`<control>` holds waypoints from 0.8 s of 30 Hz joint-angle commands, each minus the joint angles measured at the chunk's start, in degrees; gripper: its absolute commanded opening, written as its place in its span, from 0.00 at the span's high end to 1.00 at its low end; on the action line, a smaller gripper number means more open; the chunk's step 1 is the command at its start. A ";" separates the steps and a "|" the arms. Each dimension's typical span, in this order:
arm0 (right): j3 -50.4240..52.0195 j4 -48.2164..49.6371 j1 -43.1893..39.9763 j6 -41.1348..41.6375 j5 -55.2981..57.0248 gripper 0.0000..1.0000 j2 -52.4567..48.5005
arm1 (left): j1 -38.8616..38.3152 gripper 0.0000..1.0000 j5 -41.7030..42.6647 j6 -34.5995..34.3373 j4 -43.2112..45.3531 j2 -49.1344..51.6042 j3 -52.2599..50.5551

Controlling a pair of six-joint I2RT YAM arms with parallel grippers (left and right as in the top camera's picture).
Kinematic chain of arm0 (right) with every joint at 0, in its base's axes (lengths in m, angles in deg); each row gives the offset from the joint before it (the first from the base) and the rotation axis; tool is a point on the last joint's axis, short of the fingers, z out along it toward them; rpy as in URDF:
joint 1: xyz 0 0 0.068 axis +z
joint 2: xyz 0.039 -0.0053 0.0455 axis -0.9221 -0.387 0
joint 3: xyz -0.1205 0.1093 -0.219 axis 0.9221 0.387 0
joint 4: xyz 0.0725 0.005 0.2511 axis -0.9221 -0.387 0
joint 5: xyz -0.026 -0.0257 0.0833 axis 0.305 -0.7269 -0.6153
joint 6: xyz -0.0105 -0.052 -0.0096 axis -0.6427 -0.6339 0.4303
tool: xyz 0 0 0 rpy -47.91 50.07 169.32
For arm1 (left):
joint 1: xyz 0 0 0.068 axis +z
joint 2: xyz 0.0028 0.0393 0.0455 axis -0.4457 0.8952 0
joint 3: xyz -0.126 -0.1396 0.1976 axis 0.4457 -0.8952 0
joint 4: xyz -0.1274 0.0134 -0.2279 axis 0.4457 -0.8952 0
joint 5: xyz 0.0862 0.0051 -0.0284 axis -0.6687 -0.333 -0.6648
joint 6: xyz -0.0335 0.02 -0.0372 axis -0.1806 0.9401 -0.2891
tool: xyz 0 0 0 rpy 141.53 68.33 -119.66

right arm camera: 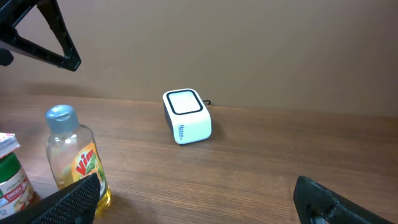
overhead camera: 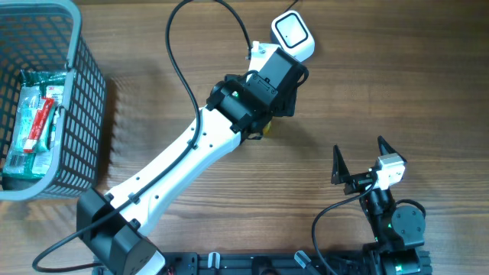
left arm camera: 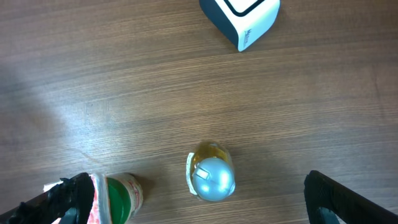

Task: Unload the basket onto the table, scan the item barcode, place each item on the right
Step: 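Set the Vim bottle upright on the table and release it, then reach the left gripper into the basket and grasp the green glove packs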

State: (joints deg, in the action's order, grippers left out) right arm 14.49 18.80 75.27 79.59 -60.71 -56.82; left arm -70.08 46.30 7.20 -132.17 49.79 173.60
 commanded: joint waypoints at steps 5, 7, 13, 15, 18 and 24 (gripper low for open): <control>0.07 0.11 -0.28 -0.66 0.55 0.00 0.35 | 4.61 0.00 0.26 8.44 0.83 -4.11 4.48; 0.07 0.11 -0.28 -0.68 0.55 0.00 0.35 | 7.02 0.00 0.31 9.11 0.92 -5.92 7.04; 0.07 0.11 -0.28 -0.66 0.55 0.00 0.35 | 17.57 0.00 0.26 17.49 4.15 -12.72 11.43; 0.07 0.11 -0.28 -0.66 0.55 0.00 0.35 | 22.82 0.00 -0.28 18.80 5.95 -15.10 11.43; 0.07 0.11 -0.28 -0.68 0.55 0.00 0.35 | 33.42 0.00 -1.62 19.87 7.34 -17.53 11.43; 0.07 0.11 -0.28 -0.66 0.55 0.00 0.35 | 53.77 0.00 -1.60 21.73 7.02 -17.03 11.43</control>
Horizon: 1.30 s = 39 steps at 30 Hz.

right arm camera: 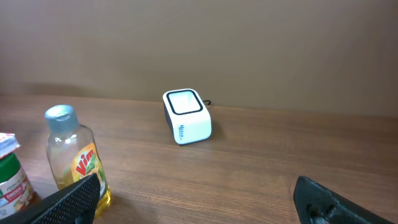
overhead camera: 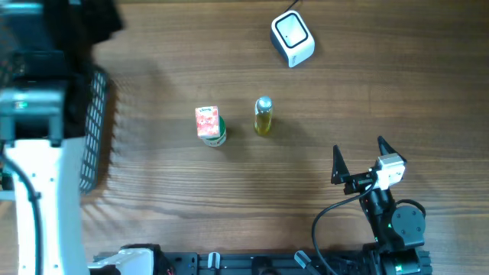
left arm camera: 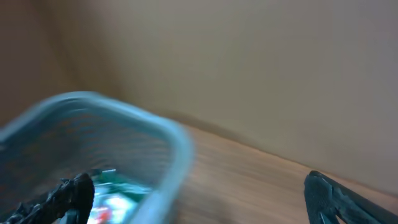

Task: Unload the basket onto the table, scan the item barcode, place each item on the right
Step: 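Reach the left gripper into the basket and grasp the green glove packs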

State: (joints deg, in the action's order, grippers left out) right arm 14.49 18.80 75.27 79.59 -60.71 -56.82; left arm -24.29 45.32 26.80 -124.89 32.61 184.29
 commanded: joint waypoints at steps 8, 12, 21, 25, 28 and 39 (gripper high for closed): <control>0.07 0.11 -0.28 -0.63 0.55 0.00 0.35 | 24.70 0.00 2.43 2.08 -3.48 5.97 0.46; 0.07 0.11 -0.28 -0.66 0.55 0.00 0.35 | 29.09 0.00 4.20 2.14 -5.55 11.93 0.46; 0.07 0.11 -0.28 -0.66 0.55 0.00 0.35 | 32.92 0.00 7.63 12.96 -10.12 27.12 0.39; 0.07 0.11 -0.28 -0.66 0.55 0.00 0.35 | 33.38 0.00 10.58 24.59 -10.91 32.37 0.37; 0.07 0.11 -0.28 -0.68 0.55 0.00 0.35 | 34.10 0.00 12.17 30.93 -11.41 34.34 -1.16; 0.07 0.11 -0.28 -0.66 0.55 0.00 0.35 | 39.28 0.00 19.63 41.16 -12.33 35.95 -6.14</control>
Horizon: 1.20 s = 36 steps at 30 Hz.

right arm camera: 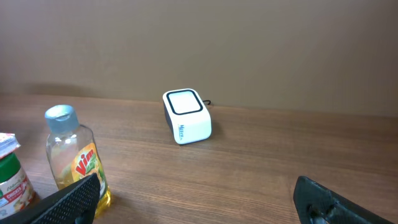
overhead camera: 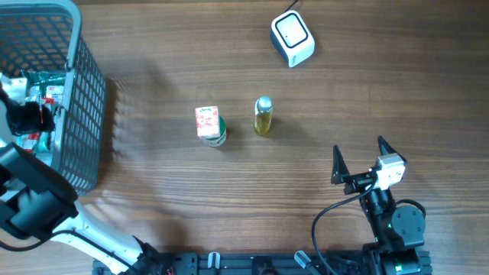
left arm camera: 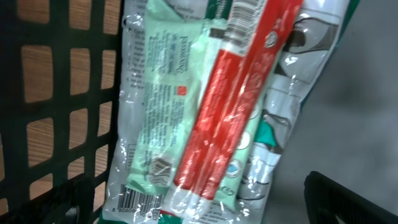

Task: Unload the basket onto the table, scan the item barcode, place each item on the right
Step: 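Reach the left gripper into the basket and grasp the green glove packs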

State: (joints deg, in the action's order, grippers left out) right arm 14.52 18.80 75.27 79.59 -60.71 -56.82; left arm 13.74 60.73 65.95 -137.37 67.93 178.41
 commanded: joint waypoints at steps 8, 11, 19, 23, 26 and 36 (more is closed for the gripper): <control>0.04 0.11 -0.28 -0.66 0.55 0.00 0.35 | 1.51 0.01 8.83 3.45 0.11 1.16 -0.33; 0.04 0.11 -0.28 -0.66 0.55 0.00 0.35 | 1.55 0.00 8.81 3.45 0.79 1.68 -1.88; 0.04 0.11 -0.28 -0.68 0.55 0.00 0.35 | 2.14 0.00 5.57 3.45 9.68 1.81 -9.31; 0.04 0.11 -0.28 -0.68 0.55 0.00 0.35 | 2.19 0.00 5.62 3.41 12.52 1.81 -10.16; 0.04 0.11 -0.28 -0.66 0.55 0.00 0.35 | 2.19 0.00 6.93 3.23 13.49 1.84 -10.58; 0.04 0.11 -0.28 -0.68 0.55 0.00 0.35 | 2.19 0.08 8.44 1.70 15.80 7.08 -12.63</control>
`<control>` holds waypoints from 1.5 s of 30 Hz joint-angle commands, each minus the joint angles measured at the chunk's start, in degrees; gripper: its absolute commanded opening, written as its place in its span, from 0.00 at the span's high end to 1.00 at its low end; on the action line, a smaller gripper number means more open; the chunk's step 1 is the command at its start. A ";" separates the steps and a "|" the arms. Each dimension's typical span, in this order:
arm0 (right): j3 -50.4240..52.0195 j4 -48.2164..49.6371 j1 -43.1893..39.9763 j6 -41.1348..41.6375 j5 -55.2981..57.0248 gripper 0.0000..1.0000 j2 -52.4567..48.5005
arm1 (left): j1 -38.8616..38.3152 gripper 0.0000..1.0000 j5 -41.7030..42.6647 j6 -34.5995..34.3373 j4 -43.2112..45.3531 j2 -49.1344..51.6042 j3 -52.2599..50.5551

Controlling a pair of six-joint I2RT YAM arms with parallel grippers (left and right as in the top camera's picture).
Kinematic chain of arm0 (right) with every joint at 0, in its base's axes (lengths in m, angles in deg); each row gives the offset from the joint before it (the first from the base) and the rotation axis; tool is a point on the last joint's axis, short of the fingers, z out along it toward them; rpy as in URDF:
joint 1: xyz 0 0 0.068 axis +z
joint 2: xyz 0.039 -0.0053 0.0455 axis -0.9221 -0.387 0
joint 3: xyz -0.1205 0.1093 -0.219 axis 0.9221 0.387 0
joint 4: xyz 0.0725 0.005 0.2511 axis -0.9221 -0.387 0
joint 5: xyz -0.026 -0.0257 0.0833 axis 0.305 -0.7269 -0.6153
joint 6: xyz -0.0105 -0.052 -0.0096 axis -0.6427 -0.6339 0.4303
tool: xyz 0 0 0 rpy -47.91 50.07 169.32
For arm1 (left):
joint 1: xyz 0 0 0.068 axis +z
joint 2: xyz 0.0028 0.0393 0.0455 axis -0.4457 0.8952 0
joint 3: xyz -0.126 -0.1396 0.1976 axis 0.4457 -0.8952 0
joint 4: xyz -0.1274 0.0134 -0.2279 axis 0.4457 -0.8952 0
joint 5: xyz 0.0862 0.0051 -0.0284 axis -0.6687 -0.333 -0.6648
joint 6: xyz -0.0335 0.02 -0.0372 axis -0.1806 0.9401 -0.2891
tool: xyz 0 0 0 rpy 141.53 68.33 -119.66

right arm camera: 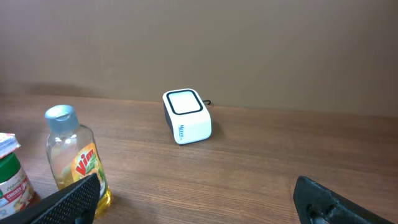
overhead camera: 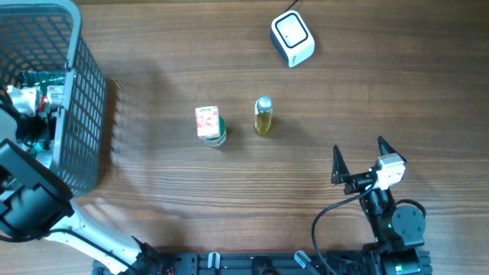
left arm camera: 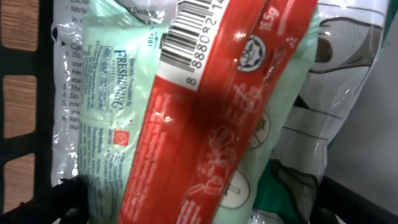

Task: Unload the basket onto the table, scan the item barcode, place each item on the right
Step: 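Reach the left gripper into the basket and grasp the green glove packs, then carry the glove packs out toward the tissue pack and bottle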

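Observation:
A red and pale green packet (left arm camera: 205,124) with a barcode near its top fills the left wrist view. It lies on other wrapped packets in the grey mesh basket (overhead camera: 84,92) at the table's left. My left gripper (left arm camera: 199,208) is open, low in the basket, one finger on each side of the packet. The white scanner (overhead camera: 293,37) sits at the far side, right of centre. My right gripper (overhead camera: 359,164) is open near the front right, holding nothing.
A yellow dish-soap bottle (overhead camera: 263,114) and a green can with a red and white top (overhead camera: 209,125) stand mid-table. The scanner (right arm camera: 186,116) has its cable running off the far edge. The basket's walls close in around the left arm.
My left gripper sits lower in the basket and nearer the packets; the red and green packet now fills its view and lies between the open fingers. The right arm has not moved.
My left gripper was open over the bottle and can at mid-table. Then the arm was at the left, by the basket's rim. Then it was inside the basket above the packets, and now it straddles the red and green one. The right arm stayed put.

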State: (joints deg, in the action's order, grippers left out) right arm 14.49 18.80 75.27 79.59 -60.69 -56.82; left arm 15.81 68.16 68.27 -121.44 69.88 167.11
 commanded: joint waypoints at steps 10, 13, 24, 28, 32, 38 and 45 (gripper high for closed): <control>0.07 0.11 -0.28 -0.66 0.52 0.00 0.35 | -2.56 0.92 2.71 -7.45 1.27 -0.94 1.75; 0.07 0.11 -0.28 -0.66 0.52 0.00 0.35 | -5.70 0.96 2.67 -10.32 1.29 -8.24 5.40; 0.07 0.11 -0.28 -0.66 0.52 0.00 0.35 | -24.59 0.96 2.03 -19.17 7.21 -42.80 9.90; 0.07 0.11 -0.28 -0.63 0.52 0.00 0.35 | -31.95 0.96 2.03 -28.41 -1.31 -48.04 9.90; 0.07 0.11 -0.28 -0.66 0.52 0.00 0.35 | -39.69 0.96 2.03 -35.76 -15.47 -46.45 9.27; 0.07 0.11 -0.28 -0.66 0.52 0.00 0.35 | -47.32 0.96 -6.10 -45.00 -21.38 -38.10 1.81; 0.07 0.11 -0.28 -0.63 0.52 0.00 0.35 | -51.98 0.96 -18.95 -50.53 -17.77 -29.68 -8.90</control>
State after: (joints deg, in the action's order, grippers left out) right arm 14.52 18.80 75.27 79.59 -60.69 -56.82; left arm -34.68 56.46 20.66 -141.54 38.03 161.91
